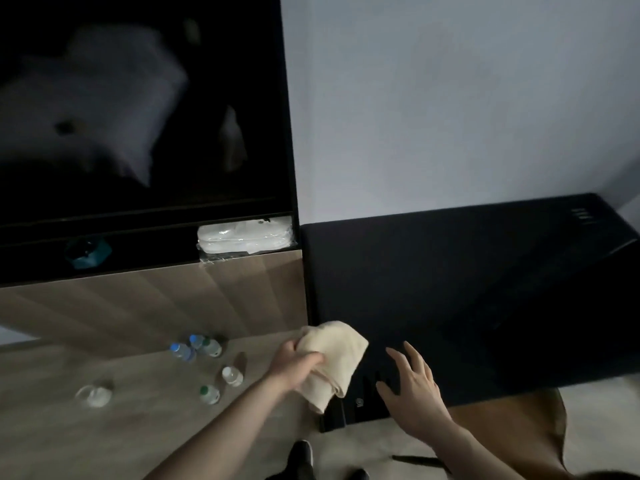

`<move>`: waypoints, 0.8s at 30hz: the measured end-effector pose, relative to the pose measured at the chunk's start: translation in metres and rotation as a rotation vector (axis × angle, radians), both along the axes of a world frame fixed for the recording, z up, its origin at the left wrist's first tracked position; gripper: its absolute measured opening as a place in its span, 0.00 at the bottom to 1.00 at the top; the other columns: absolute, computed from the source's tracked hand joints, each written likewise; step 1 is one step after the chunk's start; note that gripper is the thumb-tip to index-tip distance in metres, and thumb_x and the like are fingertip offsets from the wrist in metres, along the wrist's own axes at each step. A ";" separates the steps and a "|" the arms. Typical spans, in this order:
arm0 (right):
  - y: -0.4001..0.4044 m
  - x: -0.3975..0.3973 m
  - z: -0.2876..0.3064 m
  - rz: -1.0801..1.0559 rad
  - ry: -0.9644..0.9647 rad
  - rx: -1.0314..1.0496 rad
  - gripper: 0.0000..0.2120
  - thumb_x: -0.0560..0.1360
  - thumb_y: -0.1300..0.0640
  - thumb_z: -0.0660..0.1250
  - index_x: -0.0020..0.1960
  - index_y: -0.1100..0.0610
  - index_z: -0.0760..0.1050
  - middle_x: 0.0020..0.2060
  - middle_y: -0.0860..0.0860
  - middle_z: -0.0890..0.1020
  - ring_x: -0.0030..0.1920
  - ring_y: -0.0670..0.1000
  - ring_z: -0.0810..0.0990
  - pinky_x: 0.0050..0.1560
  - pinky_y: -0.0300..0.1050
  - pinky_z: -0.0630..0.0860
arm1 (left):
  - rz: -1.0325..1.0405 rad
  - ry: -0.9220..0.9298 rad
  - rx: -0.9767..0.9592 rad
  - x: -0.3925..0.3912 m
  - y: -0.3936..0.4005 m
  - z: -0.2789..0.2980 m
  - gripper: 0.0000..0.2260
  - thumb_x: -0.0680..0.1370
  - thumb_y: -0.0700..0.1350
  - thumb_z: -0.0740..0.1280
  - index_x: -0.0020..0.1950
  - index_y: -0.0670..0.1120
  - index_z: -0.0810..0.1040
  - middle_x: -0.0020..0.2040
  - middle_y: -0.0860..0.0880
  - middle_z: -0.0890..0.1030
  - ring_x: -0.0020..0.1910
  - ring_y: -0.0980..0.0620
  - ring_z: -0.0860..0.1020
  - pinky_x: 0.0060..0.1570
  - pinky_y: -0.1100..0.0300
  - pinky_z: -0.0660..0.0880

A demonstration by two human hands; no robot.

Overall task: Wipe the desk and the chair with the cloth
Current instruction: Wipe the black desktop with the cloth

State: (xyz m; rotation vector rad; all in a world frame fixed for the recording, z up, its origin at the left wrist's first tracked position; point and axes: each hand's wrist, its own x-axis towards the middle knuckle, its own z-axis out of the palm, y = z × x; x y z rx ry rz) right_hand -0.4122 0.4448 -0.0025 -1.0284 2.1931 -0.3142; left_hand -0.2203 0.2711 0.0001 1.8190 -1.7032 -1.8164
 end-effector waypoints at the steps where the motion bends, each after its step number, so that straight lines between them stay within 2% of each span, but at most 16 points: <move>1: 0.007 -0.008 -0.001 -0.010 0.006 0.003 0.35 0.82 0.41 0.66 0.84 0.42 0.55 0.86 0.47 0.46 0.85 0.56 0.47 0.82 0.61 0.58 | -0.050 0.012 0.014 -0.019 0.007 -0.005 0.18 0.75 0.49 0.76 0.63 0.53 0.78 0.50 0.56 0.82 0.47 0.58 0.79 0.39 0.64 0.74; 4: 0.018 -0.026 -0.006 -0.040 0.039 0.015 0.35 0.82 0.42 0.66 0.84 0.42 0.54 0.86 0.48 0.46 0.85 0.56 0.47 0.82 0.61 0.58 | -0.233 0.010 0.032 -0.058 0.016 -0.028 0.28 0.73 0.51 0.78 0.72 0.51 0.75 0.55 0.56 0.81 0.53 0.55 0.80 0.46 0.62 0.76; 8: 0.019 -0.036 -0.022 -0.063 0.074 0.086 0.36 0.83 0.43 0.65 0.86 0.45 0.53 0.86 0.50 0.45 0.86 0.58 0.44 0.84 0.60 0.55 | -0.484 -0.117 -0.080 -0.073 0.011 -0.061 0.30 0.74 0.55 0.77 0.75 0.52 0.74 0.66 0.52 0.79 0.60 0.52 0.79 0.58 0.58 0.77; 10: 0.012 -0.036 -0.032 -0.023 0.080 0.116 0.38 0.83 0.44 0.64 0.87 0.45 0.49 0.86 0.50 0.41 0.86 0.58 0.40 0.84 0.60 0.51 | -0.449 -0.148 -0.156 -0.066 0.008 -0.073 0.30 0.75 0.54 0.75 0.76 0.52 0.72 0.72 0.51 0.75 0.67 0.50 0.76 0.62 0.58 0.74; 13: -0.005 -0.026 -0.048 0.098 0.085 0.153 0.40 0.84 0.44 0.63 0.87 0.44 0.41 0.85 0.51 0.34 0.84 0.61 0.33 0.84 0.64 0.46 | -0.356 -0.172 -0.279 -0.040 0.008 -0.077 0.25 0.80 0.54 0.72 0.75 0.51 0.74 0.71 0.51 0.75 0.70 0.49 0.74 0.64 0.58 0.72; 16: -0.027 -0.012 -0.068 0.225 0.061 0.158 0.41 0.85 0.39 0.59 0.85 0.38 0.33 0.83 0.51 0.29 0.81 0.63 0.26 0.81 0.72 0.40 | -0.390 -0.223 -0.374 -0.010 0.020 -0.078 0.23 0.80 0.44 0.70 0.75 0.49 0.74 0.72 0.50 0.74 0.73 0.48 0.72 0.70 0.55 0.70; 19: -0.047 -0.003 -0.084 0.249 -0.022 0.170 0.41 0.86 0.38 0.57 0.81 0.34 0.26 0.82 0.49 0.26 0.79 0.65 0.22 0.77 0.79 0.39 | -0.412 -0.250 -0.416 0.005 0.035 -0.078 0.24 0.80 0.39 0.68 0.76 0.48 0.73 0.72 0.51 0.72 0.72 0.49 0.72 0.70 0.58 0.69; 21: -0.050 -0.001 -0.094 0.267 -0.028 0.176 0.42 0.86 0.39 0.57 0.80 0.34 0.25 0.81 0.49 0.24 0.78 0.66 0.21 0.75 0.83 0.39 | -0.386 -0.267 -0.449 0.004 0.044 -0.081 0.24 0.78 0.36 0.69 0.75 0.49 0.74 0.71 0.51 0.74 0.71 0.50 0.72 0.68 0.60 0.69; 24: -0.035 -0.010 -0.112 0.342 0.047 0.179 0.39 0.84 0.33 0.55 0.82 0.33 0.30 0.78 0.49 0.21 0.78 0.65 0.21 0.73 0.84 0.36 | -0.301 -0.275 -0.464 -0.009 0.058 -0.088 0.25 0.76 0.34 0.69 0.72 0.49 0.76 0.70 0.51 0.75 0.72 0.50 0.73 0.69 0.60 0.69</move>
